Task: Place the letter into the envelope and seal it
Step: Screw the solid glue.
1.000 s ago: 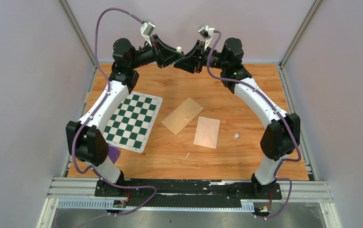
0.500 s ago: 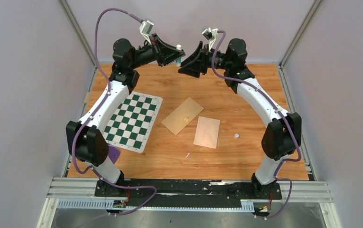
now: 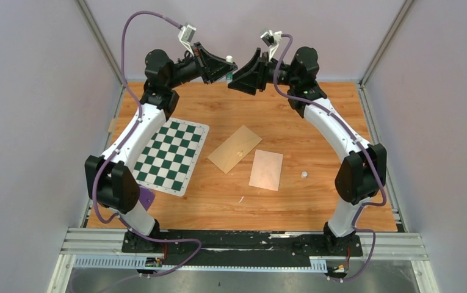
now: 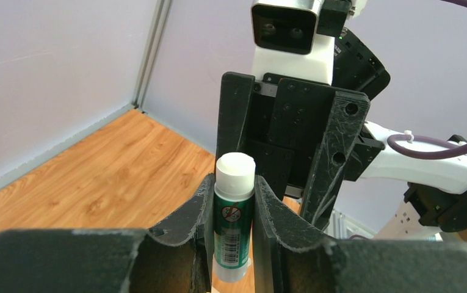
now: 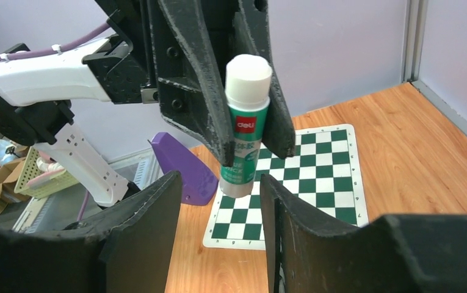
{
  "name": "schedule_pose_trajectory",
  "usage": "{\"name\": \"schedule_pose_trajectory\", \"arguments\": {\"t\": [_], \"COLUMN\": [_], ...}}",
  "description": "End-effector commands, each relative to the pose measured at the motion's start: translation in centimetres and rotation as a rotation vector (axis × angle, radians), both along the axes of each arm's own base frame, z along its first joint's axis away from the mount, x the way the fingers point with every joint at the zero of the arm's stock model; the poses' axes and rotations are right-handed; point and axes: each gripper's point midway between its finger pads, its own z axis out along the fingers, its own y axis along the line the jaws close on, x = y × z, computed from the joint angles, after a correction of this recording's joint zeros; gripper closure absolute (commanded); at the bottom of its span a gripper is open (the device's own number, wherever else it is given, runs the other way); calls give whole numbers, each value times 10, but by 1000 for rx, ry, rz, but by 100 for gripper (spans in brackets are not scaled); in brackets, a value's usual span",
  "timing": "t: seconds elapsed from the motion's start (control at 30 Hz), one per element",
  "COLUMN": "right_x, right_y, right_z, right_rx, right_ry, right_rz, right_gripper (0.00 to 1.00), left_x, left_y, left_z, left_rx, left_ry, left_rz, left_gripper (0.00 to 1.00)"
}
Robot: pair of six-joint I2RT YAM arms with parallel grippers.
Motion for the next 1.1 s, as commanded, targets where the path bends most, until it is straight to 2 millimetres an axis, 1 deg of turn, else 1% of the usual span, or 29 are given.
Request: {"name": "schedule_pose_trajectory", "arguments": {"t": [0.0,0.13,0.23,0.33,0.47,0.53,0.57,0.63,0.7,0.73,0.83,0.87,0.93,0.97,1.0,1.07], "right_x": [6,9,8,8,6,6,7,8,8,9,23,29,48,55,61,70], "right_y": [5,8,9,9,9,8,8,8,8,8,4,2,-1,-4,-9,-21], "right_z": [15,8,5,5,12,18,20,22,22,23,27,30,36,39,41,52], "right_rx": [33,23,19,20,33,41,45,48,47,48,49,41,-9,-30,-44,-66], "right_ry": [-30,-12,-6,-6,-36,-54,-59,-62,-67,-71,-83,-105,-170,-221,-268,-382], "right_rz": [-19,-17,-11,-10,-8,-13,-18,-23,-23,-36,-142,-195,-383,-484,-589,-798], "right_gripper": [49,50,53,62,71,82,87,88,100,100,100,100,100,100,100,100], "left_x": [-7,-7,-7,-6,-5,-4,-3,-2,-1,2,9,14,22,23,28,30], "left_y": [4,5,5,5,4,4,4,4,4,5,7,9,12,10,12,9], "left_z": [24,26,26,26,23,23,23,22,21,21,18,18,14,13,11,8], "left_rx": [-27,-31,-32,-33,-31,-32,-32,-31,-32,-34,-36,-34,-30,-31,-32,-33], "left_ry": [-54,-54,-55,-53,-46,-43,-42,-40,-40,-39,-28,-30,-31,-26,-22,-14], "left_rz": [7,9,10,11,12,15,16,18,24,37,82,119,182,198,241,287], "left_gripper": [100,100,100,100,100,100,100,100,100,100,100,100,100,100,100,100]}}
